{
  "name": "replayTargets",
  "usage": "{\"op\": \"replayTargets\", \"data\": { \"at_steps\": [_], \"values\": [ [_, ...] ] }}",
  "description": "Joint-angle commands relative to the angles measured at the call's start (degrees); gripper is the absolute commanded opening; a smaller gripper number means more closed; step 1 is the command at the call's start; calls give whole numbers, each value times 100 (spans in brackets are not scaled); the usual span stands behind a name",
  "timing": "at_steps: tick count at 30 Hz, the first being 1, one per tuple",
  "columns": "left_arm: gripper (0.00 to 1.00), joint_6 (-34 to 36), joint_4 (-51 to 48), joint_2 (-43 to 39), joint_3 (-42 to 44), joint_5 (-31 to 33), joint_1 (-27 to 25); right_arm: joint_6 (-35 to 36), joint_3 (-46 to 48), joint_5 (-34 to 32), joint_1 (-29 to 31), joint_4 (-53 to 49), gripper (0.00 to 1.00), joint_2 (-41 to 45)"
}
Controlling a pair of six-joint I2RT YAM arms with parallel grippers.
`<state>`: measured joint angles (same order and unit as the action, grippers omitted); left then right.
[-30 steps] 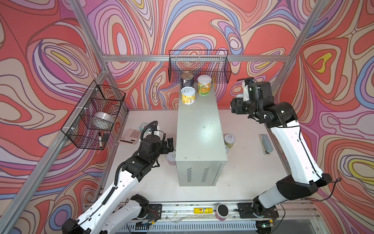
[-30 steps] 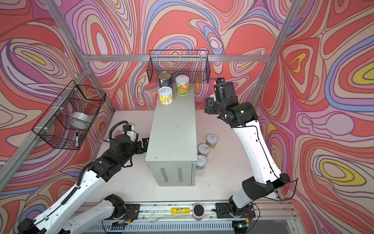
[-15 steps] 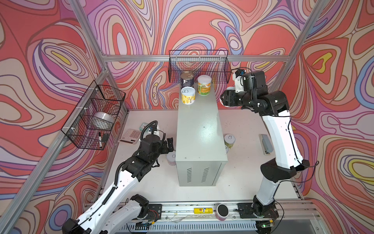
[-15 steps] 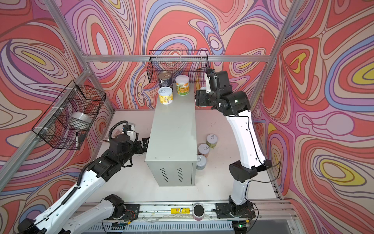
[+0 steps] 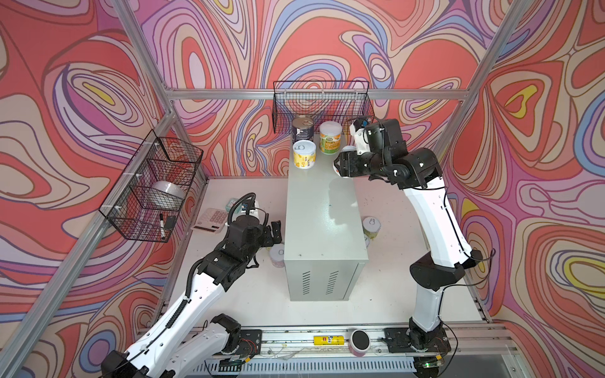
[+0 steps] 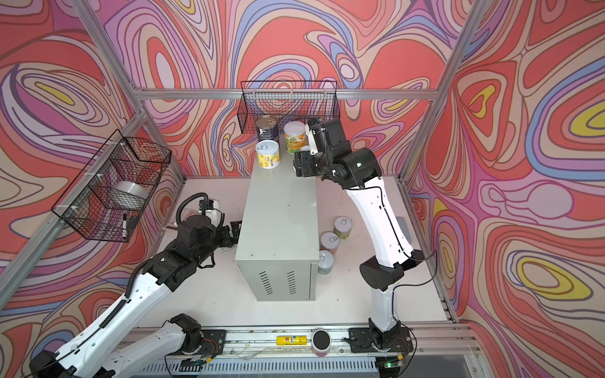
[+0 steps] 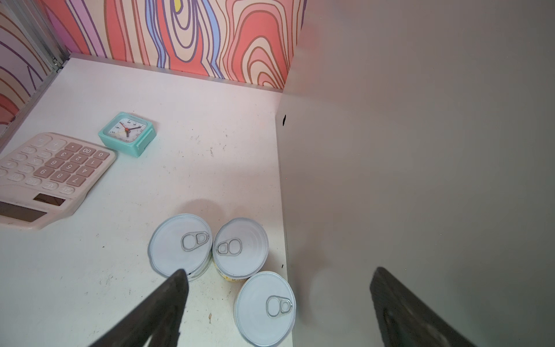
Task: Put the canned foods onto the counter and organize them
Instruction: 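Lift the pink can with the right gripper up to the cabinet top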
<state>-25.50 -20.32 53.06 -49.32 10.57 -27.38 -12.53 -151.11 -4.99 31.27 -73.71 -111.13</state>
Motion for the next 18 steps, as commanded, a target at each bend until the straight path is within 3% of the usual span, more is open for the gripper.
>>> {"op": "replayTargets", "data": {
  "at_steps": [1, 9, 18],
  "values": [
    [95, -7, 84, -15, -106, 47, 34, -11, 12, -198, 77, 436, 0, 4],
    [96, 30, 81, 79, -83, 16, 32, -55, 60, -232, 158, 428, 1, -109],
    [96, 182, 89, 143, -133, 31, 34, -30, 200, -526, 196, 538, 39, -184]
  ]
}}
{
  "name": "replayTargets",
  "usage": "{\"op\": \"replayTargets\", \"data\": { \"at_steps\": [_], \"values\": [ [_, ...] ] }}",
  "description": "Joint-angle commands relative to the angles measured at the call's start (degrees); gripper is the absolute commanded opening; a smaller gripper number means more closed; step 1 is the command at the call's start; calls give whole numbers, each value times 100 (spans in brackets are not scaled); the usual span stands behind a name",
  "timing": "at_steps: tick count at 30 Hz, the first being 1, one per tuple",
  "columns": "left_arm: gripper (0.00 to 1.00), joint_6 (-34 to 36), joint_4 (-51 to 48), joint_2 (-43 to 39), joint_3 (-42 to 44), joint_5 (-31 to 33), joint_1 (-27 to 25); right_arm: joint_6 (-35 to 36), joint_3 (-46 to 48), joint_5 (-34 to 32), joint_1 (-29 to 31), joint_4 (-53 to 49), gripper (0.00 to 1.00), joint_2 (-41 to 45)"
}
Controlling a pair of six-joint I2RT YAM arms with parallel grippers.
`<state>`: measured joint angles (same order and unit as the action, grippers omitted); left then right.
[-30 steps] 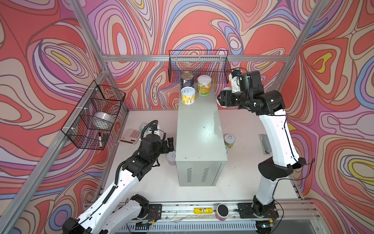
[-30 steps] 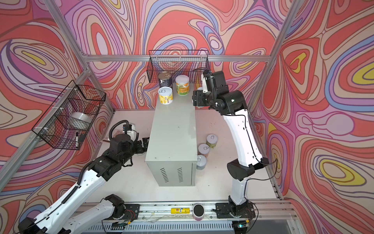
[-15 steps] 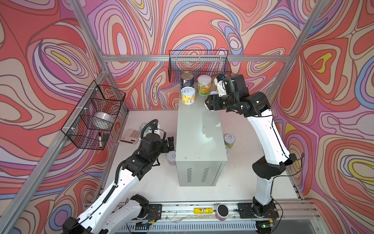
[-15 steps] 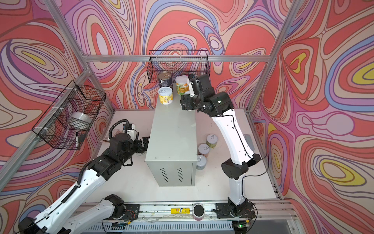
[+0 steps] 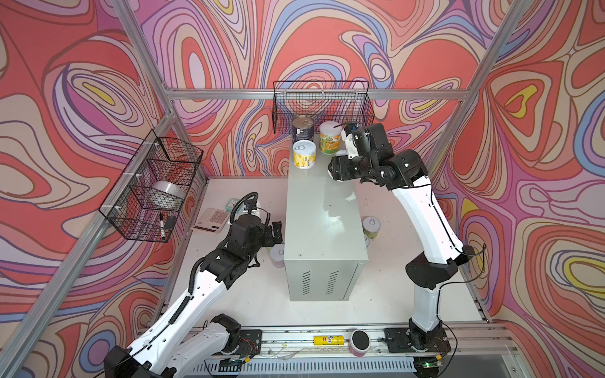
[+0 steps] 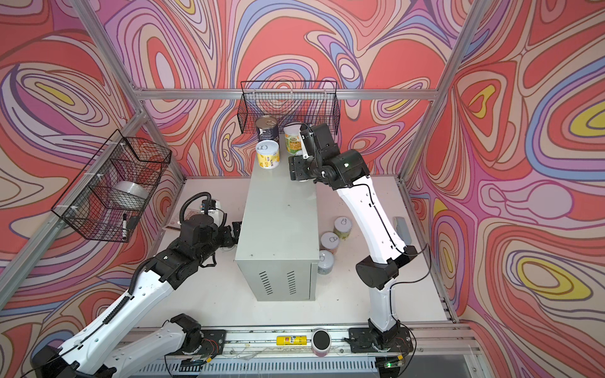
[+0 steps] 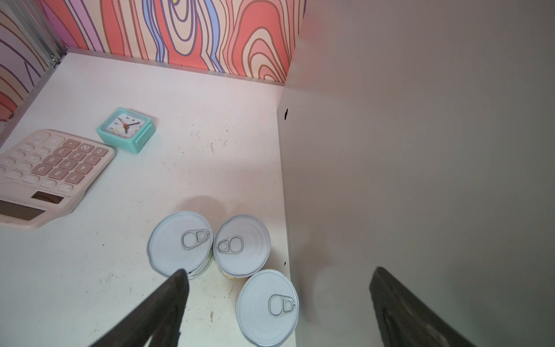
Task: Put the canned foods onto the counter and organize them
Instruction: 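Lift the pink can with the right gripper up to the cabinet top, then lower the pink can onto the cabinet top beside the yellow can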
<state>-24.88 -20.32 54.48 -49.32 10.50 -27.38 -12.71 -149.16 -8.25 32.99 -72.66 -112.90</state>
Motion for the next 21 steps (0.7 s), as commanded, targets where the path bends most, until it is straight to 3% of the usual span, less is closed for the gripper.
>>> {"op": "replayTargets", "data": {
  "at_steps": [1, 5, 9, 15, 21],
  "values": [
    [96, 124, 87, 24, -139, 24, 35, -4, 22, -235, 23, 461, 46, -10],
    [96, 151, 124, 97, -137, -3, 54, 30, 168, -324, 23, 619, 69, 17],
    [96, 166, 134, 87, -98, -8, 99, 15, 208, -248, 23, 683, 82, 8],
    [96, 197, 107, 80, -100, -49, 136, 35, 195, -165, 23, 766, 91, -20],
    [96, 212, 107, 45, -113, -48, 169, 71, 44, -192, 23, 832, 92, -8]
  ]
}}
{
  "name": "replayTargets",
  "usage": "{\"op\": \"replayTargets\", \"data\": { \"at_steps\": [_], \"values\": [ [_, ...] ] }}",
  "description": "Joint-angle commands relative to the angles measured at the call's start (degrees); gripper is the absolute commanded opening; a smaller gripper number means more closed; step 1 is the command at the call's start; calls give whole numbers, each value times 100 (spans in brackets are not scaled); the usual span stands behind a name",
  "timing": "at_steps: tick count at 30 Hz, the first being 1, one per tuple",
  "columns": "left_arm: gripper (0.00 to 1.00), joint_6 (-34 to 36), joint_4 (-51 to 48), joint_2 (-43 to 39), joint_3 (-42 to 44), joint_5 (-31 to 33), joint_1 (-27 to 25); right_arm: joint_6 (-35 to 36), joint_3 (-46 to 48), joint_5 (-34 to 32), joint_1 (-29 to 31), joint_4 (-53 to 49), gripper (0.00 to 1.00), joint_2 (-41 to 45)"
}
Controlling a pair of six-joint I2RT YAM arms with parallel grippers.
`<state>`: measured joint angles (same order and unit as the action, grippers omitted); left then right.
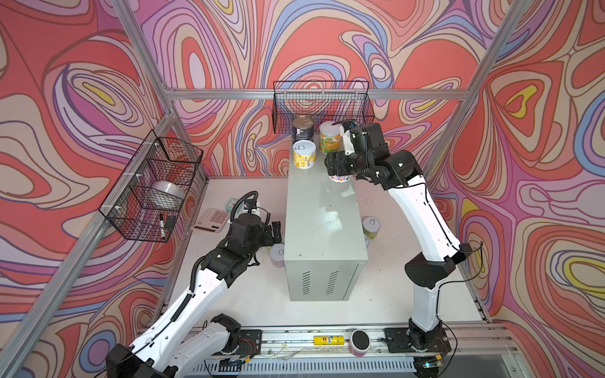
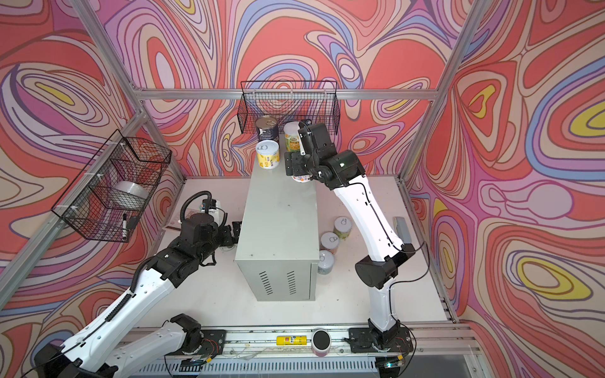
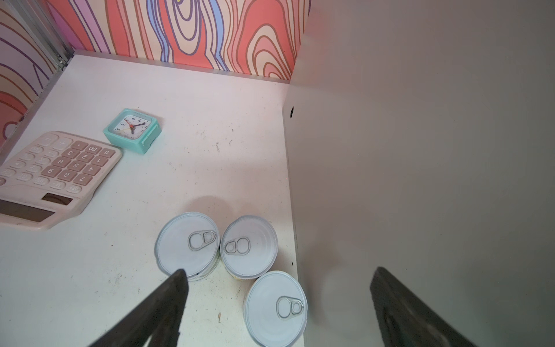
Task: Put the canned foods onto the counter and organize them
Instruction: 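Lower the pink can onto the cabinet top beside the yellow can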
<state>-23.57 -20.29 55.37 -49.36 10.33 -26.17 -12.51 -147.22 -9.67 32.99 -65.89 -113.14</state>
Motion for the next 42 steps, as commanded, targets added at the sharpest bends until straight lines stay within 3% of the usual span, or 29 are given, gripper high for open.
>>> {"op": "replayTargets", "data": {
  "at_steps": [1, 9, 16, 23, 32, 42],
  "values": [
    [96, 89, 91, -38, -127, -32, 51, 73, -182, -67, 23, 171, 92, 43],
    [96, 91, 87, 42, -222, -57, 86, 298, 14, -298, 23, 609, 94, 588],
    [97, 22, -262, 114, -424, 28, 79, 508, 2739, -439, 23, 2522, 92, 2514],
    [96, 215, -1109, 219, -978, 555, 91, 574, 3655, -719, 23, 2550, 89, 3237],
    [97, 154, -902, 195, -1093, 222, 96, 618, 5191, -483, 23, 3190, 76, 4093],
    [96, 61, -782, 256, -1040, 99, 101, 611, 5950, -43, 23, 3555, 59, 4143]
  ]
}}
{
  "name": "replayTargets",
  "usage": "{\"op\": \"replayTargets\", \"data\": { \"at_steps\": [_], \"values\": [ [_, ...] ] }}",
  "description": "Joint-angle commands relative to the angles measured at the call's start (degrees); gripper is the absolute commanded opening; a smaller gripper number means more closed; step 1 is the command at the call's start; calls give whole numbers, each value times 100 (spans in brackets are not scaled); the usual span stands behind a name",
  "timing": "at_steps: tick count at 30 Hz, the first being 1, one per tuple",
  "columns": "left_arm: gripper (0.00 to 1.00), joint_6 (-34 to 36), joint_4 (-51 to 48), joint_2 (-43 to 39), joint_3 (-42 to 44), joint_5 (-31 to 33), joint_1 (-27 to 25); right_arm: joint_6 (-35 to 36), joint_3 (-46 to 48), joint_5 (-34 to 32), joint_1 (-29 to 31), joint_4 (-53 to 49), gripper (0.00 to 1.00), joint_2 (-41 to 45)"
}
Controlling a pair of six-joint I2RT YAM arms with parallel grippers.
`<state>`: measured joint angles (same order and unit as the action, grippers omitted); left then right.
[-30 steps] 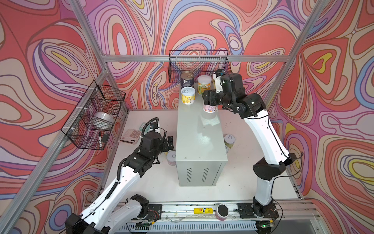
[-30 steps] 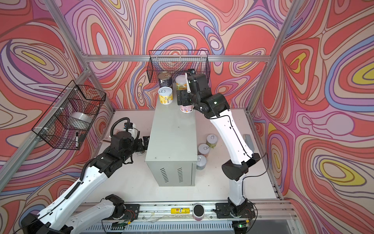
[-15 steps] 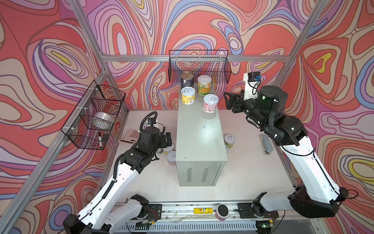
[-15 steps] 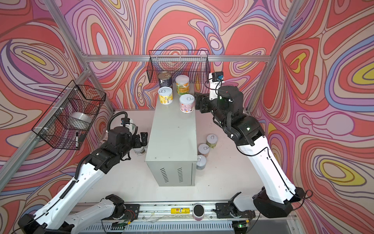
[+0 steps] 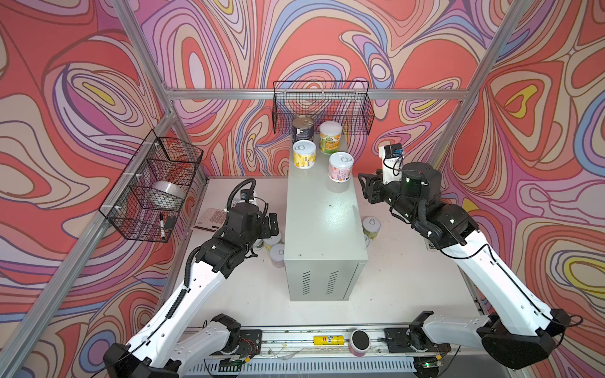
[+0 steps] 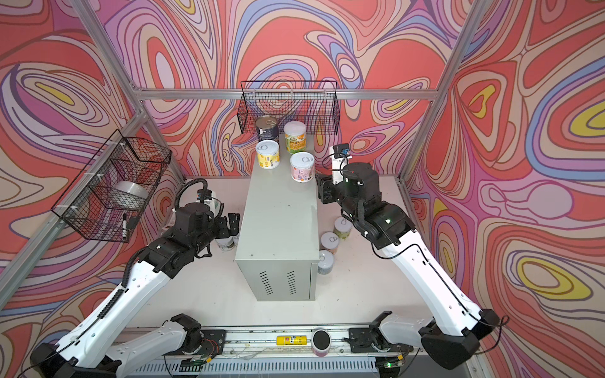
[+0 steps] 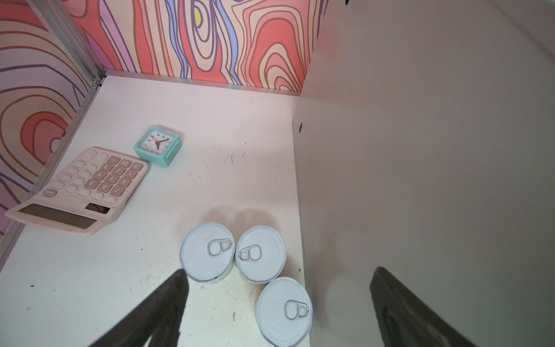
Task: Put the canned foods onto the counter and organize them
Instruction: 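Lower the pink can onto the cabinet top beside the yellow can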
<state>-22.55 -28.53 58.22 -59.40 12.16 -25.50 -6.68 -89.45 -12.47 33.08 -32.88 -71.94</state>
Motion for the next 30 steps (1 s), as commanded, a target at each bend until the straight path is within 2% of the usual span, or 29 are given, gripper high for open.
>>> {"op": "replayTargets", "data": {
  "at_steps": [1, 4, 10, 21, 30],
  "values": [
    [96, -63, 87, -30, -21, -98, 29, 52, 226, 312, 14, 312, 59, 6],
    [95, -65, 128, 9, -27, -124, 33, 96, 299, 599, 15, 471, 59, -64],
    [95, -65, 278, 88, 24, -180, 34, 250, 375, 885, 14, 758, 66, -229],
    [95, -52, 419, 133, 147, -234, 41, 587, 101, 615, 5, 1018, 68, -820],
    [95, -47, 448, 170, 183, -284, 46, 570, -42, 719, -69, 1266, 67, -1169]
  ]
}}
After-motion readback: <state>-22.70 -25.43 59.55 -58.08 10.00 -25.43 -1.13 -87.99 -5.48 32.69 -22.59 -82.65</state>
